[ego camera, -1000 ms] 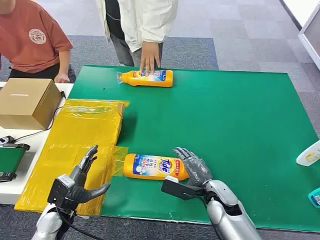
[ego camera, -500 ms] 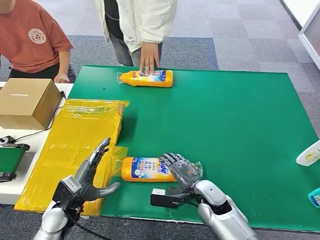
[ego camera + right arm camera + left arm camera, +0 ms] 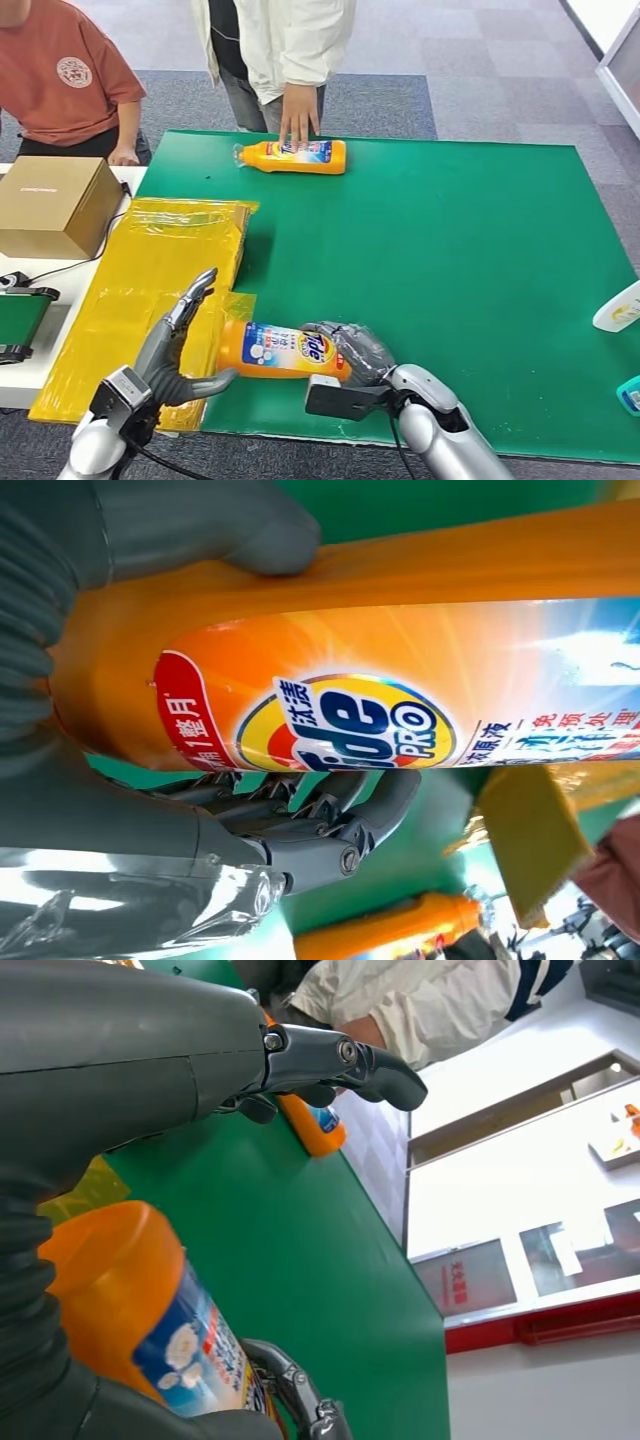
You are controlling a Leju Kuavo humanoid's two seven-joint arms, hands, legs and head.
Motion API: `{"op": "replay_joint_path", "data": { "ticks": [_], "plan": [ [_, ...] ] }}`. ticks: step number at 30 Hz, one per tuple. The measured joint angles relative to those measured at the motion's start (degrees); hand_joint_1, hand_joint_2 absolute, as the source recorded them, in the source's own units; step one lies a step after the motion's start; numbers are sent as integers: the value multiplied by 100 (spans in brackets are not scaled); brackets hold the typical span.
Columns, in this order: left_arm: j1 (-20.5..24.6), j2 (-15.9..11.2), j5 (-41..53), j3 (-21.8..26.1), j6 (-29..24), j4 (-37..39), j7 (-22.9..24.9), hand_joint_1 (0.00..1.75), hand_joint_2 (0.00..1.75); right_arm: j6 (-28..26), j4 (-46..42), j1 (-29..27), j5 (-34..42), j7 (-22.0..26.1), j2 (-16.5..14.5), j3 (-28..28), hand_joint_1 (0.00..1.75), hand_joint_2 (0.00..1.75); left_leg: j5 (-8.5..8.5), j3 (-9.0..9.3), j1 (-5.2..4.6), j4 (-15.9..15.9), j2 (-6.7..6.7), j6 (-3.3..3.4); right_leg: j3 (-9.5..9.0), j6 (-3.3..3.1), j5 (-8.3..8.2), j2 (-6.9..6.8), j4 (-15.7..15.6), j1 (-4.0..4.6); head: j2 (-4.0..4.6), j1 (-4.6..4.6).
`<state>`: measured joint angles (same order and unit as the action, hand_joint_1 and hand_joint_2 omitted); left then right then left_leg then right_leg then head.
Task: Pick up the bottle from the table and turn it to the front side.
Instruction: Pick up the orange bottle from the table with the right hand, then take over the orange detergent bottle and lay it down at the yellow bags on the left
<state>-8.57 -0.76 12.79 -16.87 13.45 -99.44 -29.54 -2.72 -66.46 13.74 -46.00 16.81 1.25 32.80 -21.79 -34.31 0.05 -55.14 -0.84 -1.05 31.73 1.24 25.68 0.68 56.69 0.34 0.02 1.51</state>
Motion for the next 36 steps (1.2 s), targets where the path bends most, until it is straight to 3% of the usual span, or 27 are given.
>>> {"op": "replay_joint_path", "data": {
  "ticks": [4, 9, 22, 36],
  "plan": [
    [-85, -1, -151, 15, -162, -110, -80, 0, 175, 612, -437, -275, 1905, 370, -48, -554, 175, 175, 0, -5, 0, 0, -1, 0, 2, 0, 0, 0, 0, 0, 0, 1],
    [-124, 10, -295, 19, -244, -237, -136, 0, 175, 808, -903, -460, 2780, 533, -123, -1141, 175, 175, 0, -5, -1, 0, -1, 0, 2, 0, -1, 0, 0, 0, -1, -1],
    [31, 102, -874, -63, 92, -343, -132, 0, 175, 793, -1253, -580, 2713, 606, -233, -1316, 175, 175, 0, -5, 0, 0, -1, 0, 3, 1, -1, 0, 0, 0, -1, -1],
    [445, 368, -2866, -548, 1081, -96, 585, 0, 175, 250, -1447, -566, 1929, 776, -420, -521, 175, 175, 0, -5, 0, 0, 0, 0, 4, 1, -1, 0, 0, 0, 1, 0]
  ]
}}
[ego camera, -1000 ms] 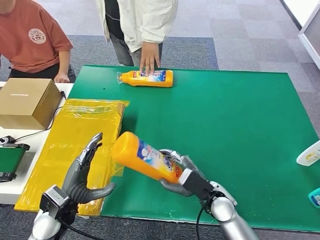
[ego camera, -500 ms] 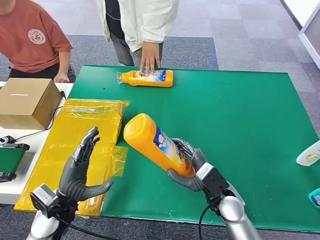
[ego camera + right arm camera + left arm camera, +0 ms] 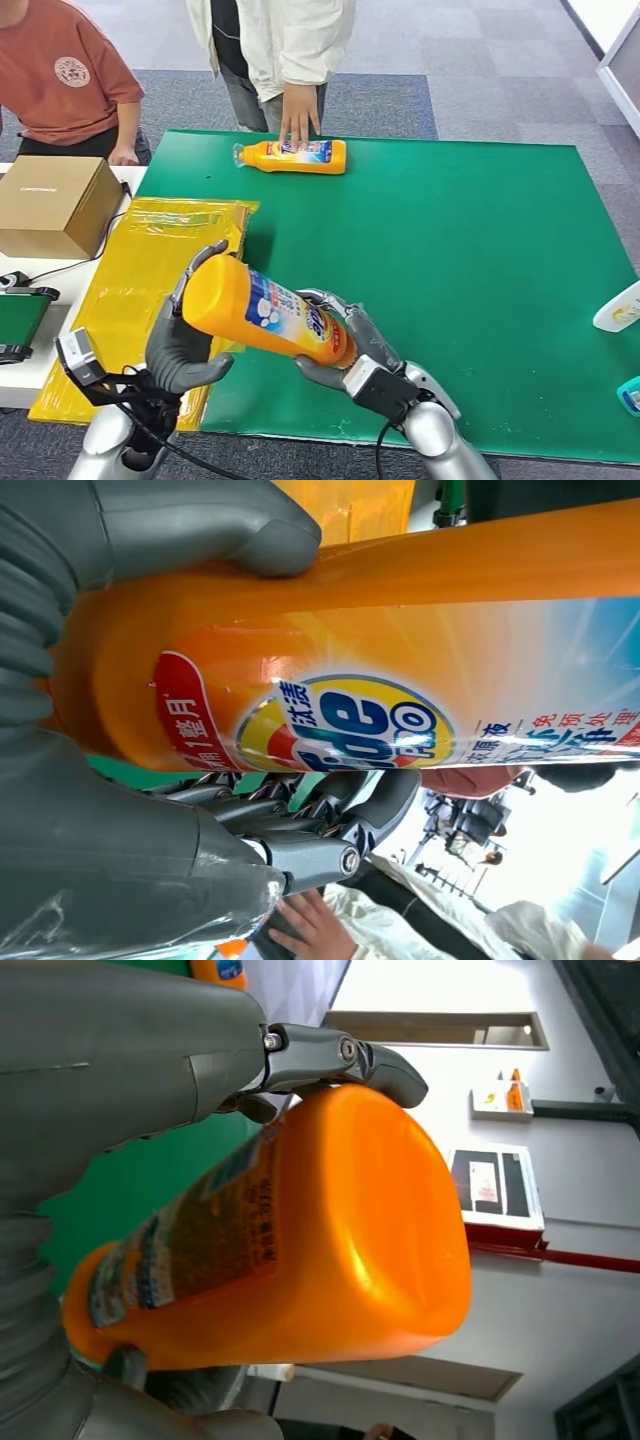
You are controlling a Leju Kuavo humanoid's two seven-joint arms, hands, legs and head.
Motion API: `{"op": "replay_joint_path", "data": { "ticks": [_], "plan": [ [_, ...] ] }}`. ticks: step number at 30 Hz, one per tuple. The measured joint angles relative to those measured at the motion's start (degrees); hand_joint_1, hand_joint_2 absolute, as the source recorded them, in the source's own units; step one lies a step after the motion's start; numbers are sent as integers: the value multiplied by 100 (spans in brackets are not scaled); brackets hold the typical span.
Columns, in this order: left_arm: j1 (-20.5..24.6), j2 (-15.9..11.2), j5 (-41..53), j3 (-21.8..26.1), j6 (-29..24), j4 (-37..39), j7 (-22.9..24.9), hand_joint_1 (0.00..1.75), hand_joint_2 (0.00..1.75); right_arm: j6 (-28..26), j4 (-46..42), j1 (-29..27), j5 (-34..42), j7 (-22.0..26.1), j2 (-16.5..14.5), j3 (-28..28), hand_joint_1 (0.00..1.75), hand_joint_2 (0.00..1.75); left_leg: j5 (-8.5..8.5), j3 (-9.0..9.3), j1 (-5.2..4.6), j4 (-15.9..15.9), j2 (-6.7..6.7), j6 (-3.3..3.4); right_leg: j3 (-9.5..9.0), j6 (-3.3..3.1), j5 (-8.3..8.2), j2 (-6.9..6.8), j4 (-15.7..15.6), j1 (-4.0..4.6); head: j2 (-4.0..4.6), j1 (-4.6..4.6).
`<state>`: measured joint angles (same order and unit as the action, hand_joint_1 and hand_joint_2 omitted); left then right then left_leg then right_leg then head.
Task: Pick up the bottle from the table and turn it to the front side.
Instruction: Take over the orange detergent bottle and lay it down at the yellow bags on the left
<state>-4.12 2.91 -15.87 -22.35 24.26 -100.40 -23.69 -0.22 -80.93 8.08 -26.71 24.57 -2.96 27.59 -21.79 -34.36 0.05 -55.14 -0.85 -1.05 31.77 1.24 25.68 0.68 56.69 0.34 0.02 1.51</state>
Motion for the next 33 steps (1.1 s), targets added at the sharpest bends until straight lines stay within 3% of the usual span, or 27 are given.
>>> {"op": "replay_joint_path", "data": {
  "ticks": [8, 12, 23, 27, 30, 33],
  "plan": [
    [101, 34, -460, -128, 95, 215, 280, 0, 175, -456, -1, 91, -529, -38, -6, 300, 175, 175, 0, 0, 0, 0, 0, 0, 0, 0, 0, 0, 0, 0, -1, -1],
    [135, 26, -474, -186, 106, 296, 337, 175, 175, -562, 2, 134, -639, -62, -6, 383, 175, 175, 0, 0, 0, 0, 0, 0, 1, 0, 0, 0, 0, 0, 0, 0],
    [239, -25, -324, -246, 99, 368, 272, 175, 175, -630, 6, 161, -664, -81, -6, 430, 175, 175, 0, -1, 0, 0, 0, 0, 1, 0, 0, 0, 0, 0, -1, -1],
    [248, -31, -262, -246, 84, 373, 236, 175, 175, -649, 35, 161, -644, -131, -6, 433, 0, 175, 0, -1, 0, 0, 0, 0, 0, 0, 0, 0, 0, 0, -1, 0],
    [240, -31, 60, -266, -114, 372, 166, 175, 175, -696, 97, 165, -583, -246, -6, 405, 0, 175, 0, -1, 0, 0, 0, 0, 1, 0, 0, 0, 0, 0, -1, 1],
    [217, -32, 995, -303, -849, 343, 57, 175, 175, -788, 159, 165, -486, -333, -6, 309, 0, 175, 0, -2, 0, 0, 0, 0, 1, 0, 0, 0, 0, -1, 0, 0]
  ]
}}
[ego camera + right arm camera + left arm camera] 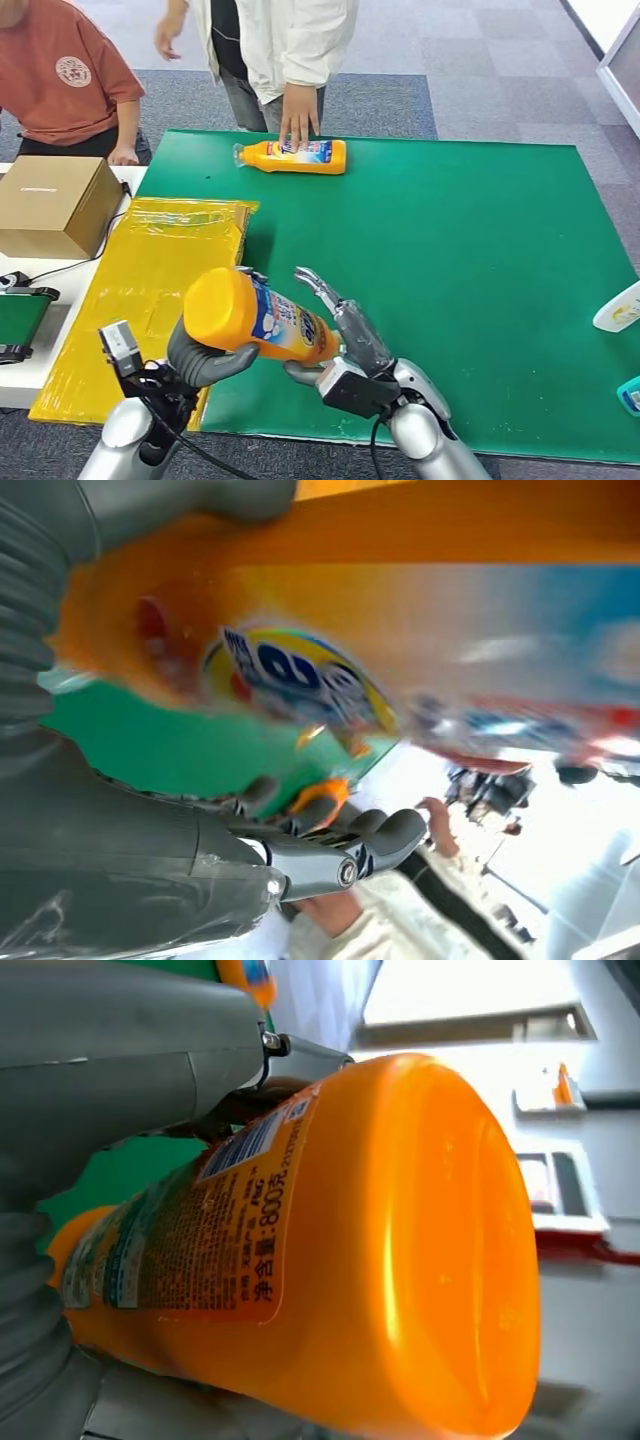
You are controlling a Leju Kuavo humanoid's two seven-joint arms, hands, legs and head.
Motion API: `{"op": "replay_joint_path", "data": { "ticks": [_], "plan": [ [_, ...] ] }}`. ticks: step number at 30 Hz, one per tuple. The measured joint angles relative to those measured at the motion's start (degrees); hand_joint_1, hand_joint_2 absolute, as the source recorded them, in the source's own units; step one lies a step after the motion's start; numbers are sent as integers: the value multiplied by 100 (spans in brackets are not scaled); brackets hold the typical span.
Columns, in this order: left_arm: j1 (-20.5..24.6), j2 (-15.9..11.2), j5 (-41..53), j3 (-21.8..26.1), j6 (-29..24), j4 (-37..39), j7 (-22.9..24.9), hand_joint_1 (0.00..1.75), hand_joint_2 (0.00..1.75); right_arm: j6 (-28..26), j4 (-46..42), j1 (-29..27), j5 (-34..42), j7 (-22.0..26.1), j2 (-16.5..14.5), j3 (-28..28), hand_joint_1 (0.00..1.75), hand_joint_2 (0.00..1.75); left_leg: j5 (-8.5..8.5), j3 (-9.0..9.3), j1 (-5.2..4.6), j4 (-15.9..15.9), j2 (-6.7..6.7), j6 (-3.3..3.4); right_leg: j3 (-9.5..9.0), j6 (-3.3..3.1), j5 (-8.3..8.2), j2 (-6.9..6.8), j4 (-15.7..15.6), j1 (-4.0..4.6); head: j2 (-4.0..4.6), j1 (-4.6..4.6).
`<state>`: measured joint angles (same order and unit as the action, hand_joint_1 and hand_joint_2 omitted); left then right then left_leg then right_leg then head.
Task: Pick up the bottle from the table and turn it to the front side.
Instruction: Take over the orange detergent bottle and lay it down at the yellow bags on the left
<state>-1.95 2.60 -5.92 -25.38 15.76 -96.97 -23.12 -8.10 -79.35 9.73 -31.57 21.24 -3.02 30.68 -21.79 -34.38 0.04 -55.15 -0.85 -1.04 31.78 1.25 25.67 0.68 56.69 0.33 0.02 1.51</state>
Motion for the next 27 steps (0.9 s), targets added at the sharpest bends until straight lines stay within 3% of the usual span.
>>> {"op": "replay_joint_path", "data": {
  "ticks": [5, 10, 17, 22, 27],
  "plan": [
    [-119, -38, 2888, -2, -2437, -246, 46, 175, 175, -197, -43, -127, 165, -98, 12, -385, 0, 175, 0, -1, 0, -2, 0, 0, 2, 0, 0, -1, 0, -1, -1, -1],
    [-142, -137, 5130, -10, -3754, -368, 604, 175, 175, -226, -253, -237, 194, -115, 22, -766, 0, 175, 0, -2, 0, -1, 0, 0, 3, 0, 0, 1, 0, -1, -2, -1],
    [-6, -283, 7056, -13, -4242, -135, 1526, 175, 175, -92, -430, -238, 195, -154, 20, -958, 0, 175, 1, -1, 0, -2, 1, 2, 2, 2, -2, 1, 0, -1, 0, 0],
    [266, -389, 7657, 8, -4096, 580, 1926, 175, 175, 68, -509, -204, 212, -165, 15, -964, 0, 175, 4, -1, 0, -2, 0, 1, 2, 5, -5, 1, 0, -1, -1, 0],
    [642, -517, 7952, 158, -4120, 1551, 2023, 175, 175, 195, -603, -164, 267, -158, 13, -928, 0, 175, 6, -2, 0, -2, 0, -2, 2, 5, -5, 1, 0, -1, 0, 0]
  ]
}}
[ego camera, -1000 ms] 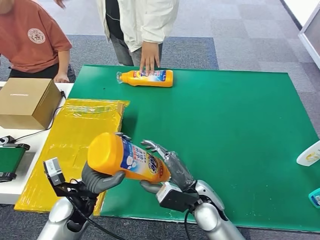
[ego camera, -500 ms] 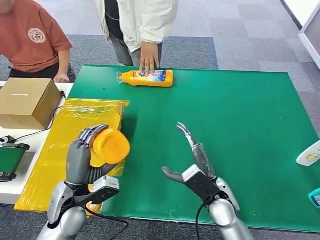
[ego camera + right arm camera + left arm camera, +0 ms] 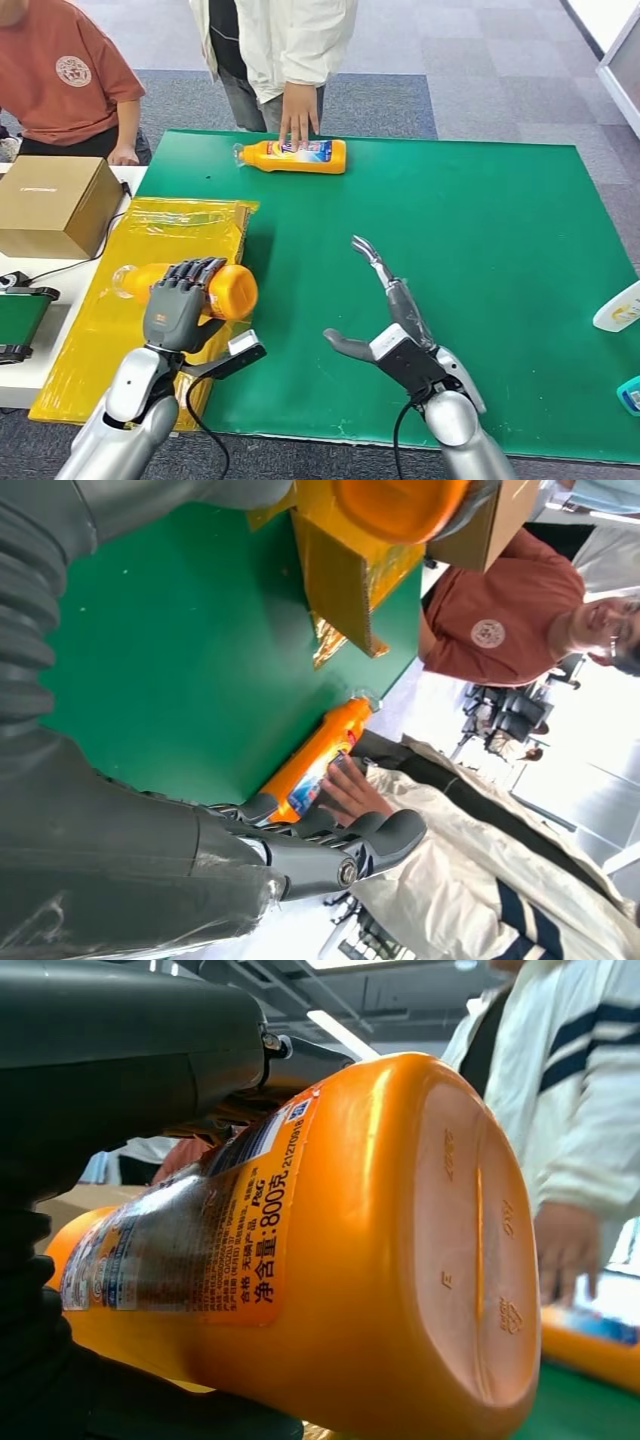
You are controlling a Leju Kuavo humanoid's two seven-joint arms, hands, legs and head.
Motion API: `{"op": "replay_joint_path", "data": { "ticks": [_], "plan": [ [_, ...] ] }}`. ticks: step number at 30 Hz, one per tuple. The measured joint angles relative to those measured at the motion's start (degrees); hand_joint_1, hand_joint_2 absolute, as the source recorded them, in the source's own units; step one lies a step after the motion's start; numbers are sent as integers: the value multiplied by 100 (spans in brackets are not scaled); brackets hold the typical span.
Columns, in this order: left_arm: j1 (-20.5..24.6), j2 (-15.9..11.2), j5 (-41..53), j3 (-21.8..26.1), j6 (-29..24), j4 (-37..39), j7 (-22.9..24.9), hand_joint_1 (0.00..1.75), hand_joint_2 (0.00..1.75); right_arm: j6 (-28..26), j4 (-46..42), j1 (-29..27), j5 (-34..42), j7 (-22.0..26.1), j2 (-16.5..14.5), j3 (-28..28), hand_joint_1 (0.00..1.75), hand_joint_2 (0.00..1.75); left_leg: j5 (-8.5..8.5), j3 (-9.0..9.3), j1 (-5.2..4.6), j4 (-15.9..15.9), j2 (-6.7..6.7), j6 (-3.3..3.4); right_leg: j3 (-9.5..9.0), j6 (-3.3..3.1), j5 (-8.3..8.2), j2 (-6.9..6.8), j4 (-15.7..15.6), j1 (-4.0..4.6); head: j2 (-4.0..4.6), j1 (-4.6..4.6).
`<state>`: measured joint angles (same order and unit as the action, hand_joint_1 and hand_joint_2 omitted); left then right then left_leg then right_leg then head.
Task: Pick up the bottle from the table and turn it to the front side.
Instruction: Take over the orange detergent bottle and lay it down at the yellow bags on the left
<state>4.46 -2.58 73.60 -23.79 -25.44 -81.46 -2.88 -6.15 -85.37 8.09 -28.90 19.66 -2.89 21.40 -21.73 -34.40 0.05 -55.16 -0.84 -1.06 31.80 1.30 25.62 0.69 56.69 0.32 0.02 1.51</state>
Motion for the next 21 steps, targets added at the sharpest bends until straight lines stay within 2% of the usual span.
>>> {"op": "replay_joint_path", "data": {
  "ticks": [5, 9, 10, 13, 15, 16, 17, 19, 20, 21],
  "plan": [
    [406, -69, -42, 160, 1, 778, -161, 175, 175, 39, -101, 72, 57, 10, 0, 102, 0, 175, 1, -1, 0, 0, 0, 0, 1, 0, 0, 0, 0, 0, 0, 1],
    [606, -60, -114, 177, 36, 1035, -299, 175, 175, 66, -149, 128, 68, 13, 0, 174, 0, 175, 1, -2, 0, 0, 0, 0, 1, 0, 0, 0, 0, -1, -1, 1],
    [641, -52, -154, 175, 67, 1067, -337, 166, 175, 68, -161, 136, 68, 13, 0, 195, 0, 175, 0, -2, 0, 0, 0, 0, 1, 0, 0, 0, 0, -1, -1, 0],
    [692, -28, -290, 142, 180, 1112, -436, 118, 175, 67, -214, 144, 68, 17, 0, 252, 0, 175, 0, -3, 0, -1, 0, 0, 2, 1, 0, 0, 0, -2, -1, 0],
    [692, -10, -411, 94, 267, 1121, -496, 67, 175, 65, -257, 145, 68, 24, 0, 275, 0, 175, 0, -3, 0, -1, 0, 0, 2, 1, 0, 0, 0, -2, 0, 0],
    [689, -4, -482, 67, 308, 1123, -524, 47, 175, 63, -275, 145, 68, 26, 0, 283, 0, 175, 0, -3, 0, -1, 0, 0, 3, 1, 0, 0, 0, -2, 0, -1],
    [686, 1, -559, 38, 349, 1123, -555, 36, 175, 61, -290, 146, 68, 30, 0, 288, 0, 175, 0, -3, 0, -1, 0, 0, 3, 1, 0, 0, 0, -2, 0, -1],
    [676, 2, -706, -18, 415, 1123, -614, 68, 175, 57, -314, 147, 66, 36, 1, 301, 0, 175, 0, -3, 0, -1, 0, -1, 3, 1, 0, 0, 0, -2, -1, 0],
    [666, 2, -805, -43, 461, 1123, -656, 61, 175, 53, -326, 148, 64, 42, 1, 314, 0, 175, 0, -3, 0, -1, 0, -1, 3, 1, 0, 0, 0, -1, -1, 1],
    [655, 2, -901, -66, 508, 1123, -693, 45, 175, 49, -336, 147, 60, 49, 2, 328, 0, 175, 0, -3, 0, -1, 0, -1, 2, 1, 0, 0, 0, -1, -1, 1]
  ]
}}
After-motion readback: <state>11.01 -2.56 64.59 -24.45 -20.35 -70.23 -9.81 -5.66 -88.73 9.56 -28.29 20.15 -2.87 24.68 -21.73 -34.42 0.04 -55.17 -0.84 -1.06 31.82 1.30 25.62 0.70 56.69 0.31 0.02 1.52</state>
